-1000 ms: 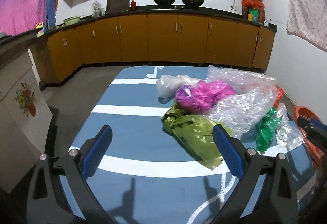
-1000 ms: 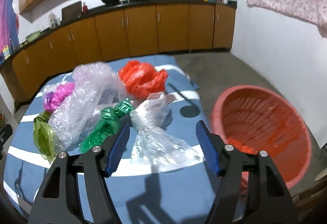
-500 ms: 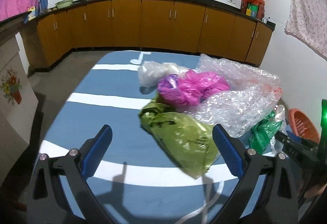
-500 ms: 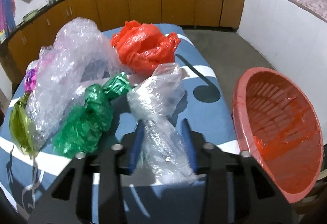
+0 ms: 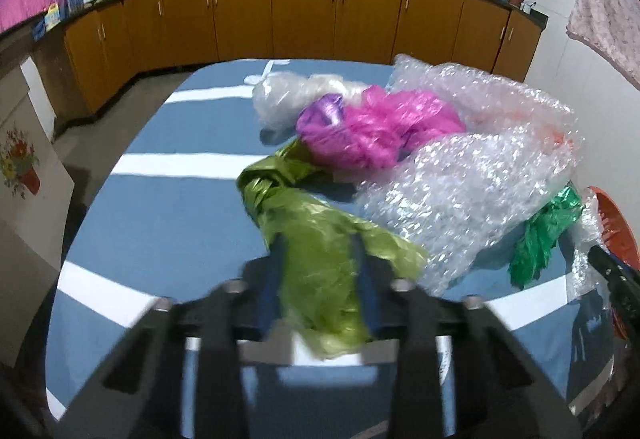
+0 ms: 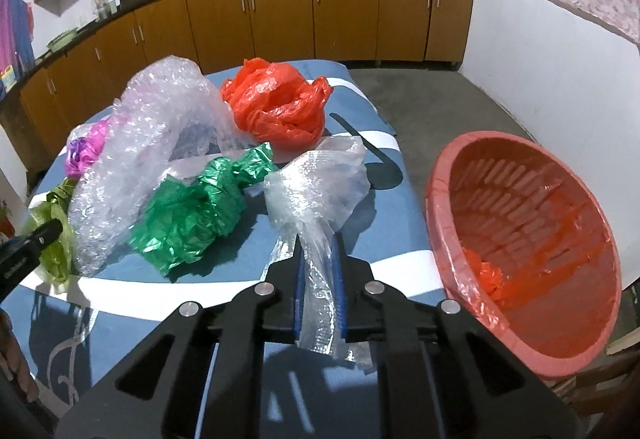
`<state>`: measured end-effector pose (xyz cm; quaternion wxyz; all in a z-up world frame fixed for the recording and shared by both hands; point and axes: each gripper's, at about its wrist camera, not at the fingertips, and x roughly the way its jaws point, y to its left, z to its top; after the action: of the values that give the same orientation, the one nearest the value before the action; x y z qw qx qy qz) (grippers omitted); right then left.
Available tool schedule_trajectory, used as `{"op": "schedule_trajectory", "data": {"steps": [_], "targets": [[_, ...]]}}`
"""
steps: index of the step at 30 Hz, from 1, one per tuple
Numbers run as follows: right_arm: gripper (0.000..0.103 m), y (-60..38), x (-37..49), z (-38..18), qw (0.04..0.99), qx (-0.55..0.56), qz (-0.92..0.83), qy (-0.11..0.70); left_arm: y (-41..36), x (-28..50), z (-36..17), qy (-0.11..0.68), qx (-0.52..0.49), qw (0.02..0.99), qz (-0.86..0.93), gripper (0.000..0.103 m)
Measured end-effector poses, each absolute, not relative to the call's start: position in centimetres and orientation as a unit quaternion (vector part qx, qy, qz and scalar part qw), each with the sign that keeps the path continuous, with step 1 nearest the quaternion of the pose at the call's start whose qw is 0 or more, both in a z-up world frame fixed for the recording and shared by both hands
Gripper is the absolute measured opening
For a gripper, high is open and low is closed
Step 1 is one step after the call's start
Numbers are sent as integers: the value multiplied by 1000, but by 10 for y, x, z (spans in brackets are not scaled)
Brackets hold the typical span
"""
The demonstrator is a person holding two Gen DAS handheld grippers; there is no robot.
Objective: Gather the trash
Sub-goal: 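Grasp a clear plastic bag with the right tool while the left tool grasps a green bag, then carry both bags over the basket and open both tools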
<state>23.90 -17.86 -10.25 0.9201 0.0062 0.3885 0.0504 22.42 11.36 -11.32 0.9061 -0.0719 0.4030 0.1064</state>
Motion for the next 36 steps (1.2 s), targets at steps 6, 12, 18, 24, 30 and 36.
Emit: {"op": "schedule_trajectory", "data": {"steps": [6,12,18,24,30,36], "targets": [[9,-184,229,-96,923,14,53,381,131,206,-109,393,-82,910,104,7],[7,-192,218,-87,927,25,55,370,145,184,-92,369,-91,920,98,6],[6,-197,206,-77,931,39,59,359,149,169,-76,350,-95,927,98,6],[6,-202,198,-64,937,41,57,342,145,155,-57,329,-95,936,83,6],[6,-209,189,-52,944,33,49,324,130,147,-36,308,-89,945,59,6],[6,-217,181,-42,951,27,40,307,105,144,-21,296,-78,952,25,6]]}}
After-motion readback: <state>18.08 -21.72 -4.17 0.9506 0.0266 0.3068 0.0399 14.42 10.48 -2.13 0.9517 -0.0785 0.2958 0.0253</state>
